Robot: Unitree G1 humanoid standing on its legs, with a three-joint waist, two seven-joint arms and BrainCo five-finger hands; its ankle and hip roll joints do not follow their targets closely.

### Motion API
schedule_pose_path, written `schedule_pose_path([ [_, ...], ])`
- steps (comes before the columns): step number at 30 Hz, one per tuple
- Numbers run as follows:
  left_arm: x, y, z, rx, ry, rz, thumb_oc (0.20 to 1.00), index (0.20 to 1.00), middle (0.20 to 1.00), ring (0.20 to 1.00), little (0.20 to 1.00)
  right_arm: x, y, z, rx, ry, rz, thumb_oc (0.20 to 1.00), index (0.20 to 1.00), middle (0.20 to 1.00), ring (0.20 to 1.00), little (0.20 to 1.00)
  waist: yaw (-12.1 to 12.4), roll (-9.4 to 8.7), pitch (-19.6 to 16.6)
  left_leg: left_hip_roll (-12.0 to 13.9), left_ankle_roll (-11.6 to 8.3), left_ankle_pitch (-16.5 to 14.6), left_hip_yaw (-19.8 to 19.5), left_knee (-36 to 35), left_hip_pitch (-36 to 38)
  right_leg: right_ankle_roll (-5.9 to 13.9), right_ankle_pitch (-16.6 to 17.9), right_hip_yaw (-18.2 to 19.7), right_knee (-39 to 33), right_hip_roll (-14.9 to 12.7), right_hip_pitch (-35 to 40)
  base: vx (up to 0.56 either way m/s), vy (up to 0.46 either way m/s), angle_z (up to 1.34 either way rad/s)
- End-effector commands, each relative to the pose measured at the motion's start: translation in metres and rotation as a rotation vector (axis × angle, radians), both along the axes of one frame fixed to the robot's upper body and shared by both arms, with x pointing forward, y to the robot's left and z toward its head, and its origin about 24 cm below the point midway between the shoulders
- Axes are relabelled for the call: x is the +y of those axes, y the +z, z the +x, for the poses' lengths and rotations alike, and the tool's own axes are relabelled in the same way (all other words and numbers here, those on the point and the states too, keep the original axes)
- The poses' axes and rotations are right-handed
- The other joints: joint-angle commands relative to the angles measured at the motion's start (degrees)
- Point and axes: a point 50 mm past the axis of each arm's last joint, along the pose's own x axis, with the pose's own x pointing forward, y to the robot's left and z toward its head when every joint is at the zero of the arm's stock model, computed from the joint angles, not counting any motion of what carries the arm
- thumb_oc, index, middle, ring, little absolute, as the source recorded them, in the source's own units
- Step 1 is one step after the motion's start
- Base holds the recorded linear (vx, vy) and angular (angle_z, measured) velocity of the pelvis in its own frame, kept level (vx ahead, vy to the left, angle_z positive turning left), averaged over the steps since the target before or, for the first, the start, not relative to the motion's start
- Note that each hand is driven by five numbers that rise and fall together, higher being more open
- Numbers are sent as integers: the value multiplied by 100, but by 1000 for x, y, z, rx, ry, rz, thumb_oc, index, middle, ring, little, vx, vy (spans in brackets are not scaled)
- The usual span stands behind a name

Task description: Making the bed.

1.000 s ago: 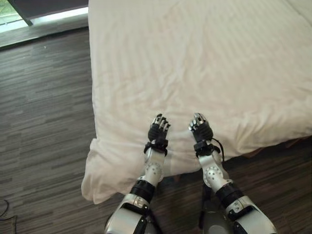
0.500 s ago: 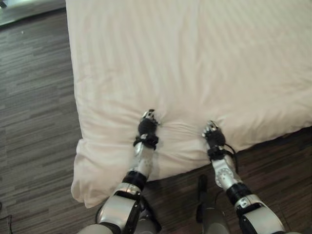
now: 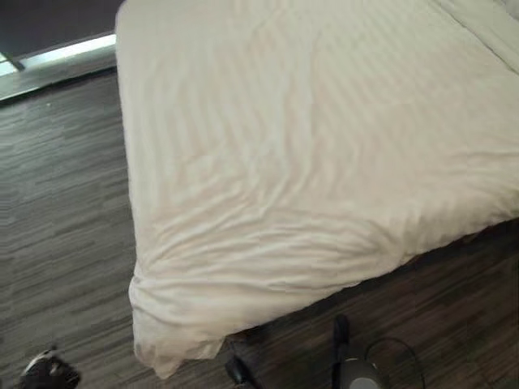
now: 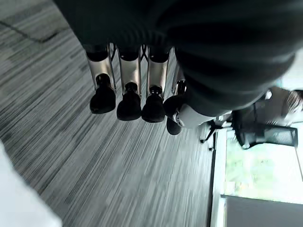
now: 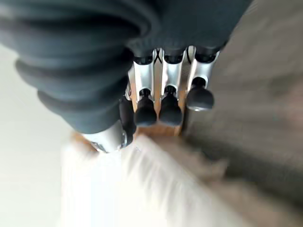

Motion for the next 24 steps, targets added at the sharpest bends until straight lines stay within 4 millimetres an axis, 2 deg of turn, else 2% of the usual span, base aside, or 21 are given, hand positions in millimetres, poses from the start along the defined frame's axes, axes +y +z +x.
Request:
schedule_pose_path([
  [1,17,54,45,-204,-25,236,200,200,200,200,200,31,47,50,-220,158,-184,200,200,200,200,200,28,-193,223,29,-3,295,77,141,225,492,-139,-48,250,-452,354,76,38,22],
  [2,15,62,54,-248,-36,271,200,200,200,200,200,46,53,57,-260,215,-206,200,200,200,200,200,37,-192,191,21,8,273,75,139,313,497,-166,-54,263,-468,440,37,23,21],
  [3,15,61,54,-245,-35,273,200,200,200,200,200,47,52,56,-256,213,-206,200,200,200,200,200,37,-200,203,19,8,269,73,139,341,499,-171,-59,261,-470,472,92,22,22],
  [4,6,71,76,-357,-77,307,200,200,200,200,200,72,56,66,-315,314,-206,200,200,200,200,200,48,-195,147,-13,33,234,63,137,455,496,-213,-48,287,-463,574,68,15,17],
  [5,-1,76,86,-428,-95,315,200,200,200,200,200,84,56,69,-340,357,-200,200,200,200,200,200,56,-200,134,-21,42,218,56,138,515,497,-231,-61,294,-468,635,95,18,15],
  [6,-17,75,103,-527,-141,294,200,200,200,200,200,100,56,73,-373,410,-183,200,200,200,200,200,63,-214,108,-39,60,201,29,136,570,489,-257,-59,299,-472,698,57,11,13],
  [8,-61,64,136,-699,-245,202,200,200,200,200,200,133,59,80,-463,506,-132,200,200,200,200,200,85,-224,62,-77,98,170,-8,136,648,478,-283,-86,305,-490,792,61,3,11],
  [10,-116,53,167,-844,-361,58,200,200,200,200,200,165,53,91,-501,605,-47,200,200,200,200,200,129,-231,36,-105,130,161,-51,134,680,462,-286,-115,297,-507,860,33,0,7],
  [12,-162,47,186,-941,-444,-77,200,200,200,200,200,195,51,100,-550,700,45,200,200,200,200,200,167,-230,41,-131,148,160,-93,126,681,449,-273,-160,273,-511,870,8,-1,2],
  [13,-187,42,196,-971,-497,-162,200,200,200,200,200,216,50,106,-567,774,99,200,200,200,200,200,198,-239,37,-134,152,169,-100,121,664,443,-257,-194,258,-517,869,2,-12,-4],
  [16,-247,43,219,-1027,-657,-330,200,200,200,200,200,264,56,120,-599,945,162,200,200,200,200,200,280,-252,121,-134,151,237,-147,118,517,430,-202,-250,211,-516,797,-51,-23,-4],
  [17,-259,46,224,-1050,-693,-363,200,200,200,200,200,275,60,124,-609,988,166,200,200,200,200,200,303,-257,165,-128,148,263,-167,120,454,425,-187,-258,204,-513,761,-71,-21,9],
  [18,-259,47,224,-1051,-693,-363,200,200,200,200,200,275,60,124,-610,989,166,200,200,200,200,200,300,-254,165,-126,148,265,-170,121,446,424,-186,-260,205,-513,755,-161,-23,13],
  [19,-289,56,233,-1111,-758,-450,200,200,200,200,200,302,67,131,-623,1078,180,200,200,200,200,200,372,-272,330,-101,133,330,-213,121,271,412,-156,-272,194,-511,624,-184,-30,15],
  [20,-301,62,237,-1140,-779,-483,200,200,200,200,200,311,68,133,-622,1106,193,200,200,200,200,200,398,-279,413,-83,122,364,-241,124,180,406,-146,-291,197,-507,553,-184,-30,8],
  [21,-301,62,237,-1141,-780,-483,200,200,200,200,200,311,68,133,-623,1106,193,200,200,200,200,200,395,-277,413,-81,122,367,-245,125,171,405,-145,-295,197,-505,547,-166,-41,10],
  [22,-320,71,242,-1176,-820,-538,200,200,200,200,200,329,71,136,-637,1149,232,200,200,200,200,200,459,-290,590,-61,112,407,-315,126,22,395,-125,-293,203,-497,439,-145,-40,15],
  [24,-332,79,247,-1204,-843,-566,200,200,200,200,200,342,71,138,-639,1166,277,200,200,200,200,200,521,-299,779,-22,98,450,-369,135,-103,382,-110,-305,230,-499,343,-146,-43,18],
])
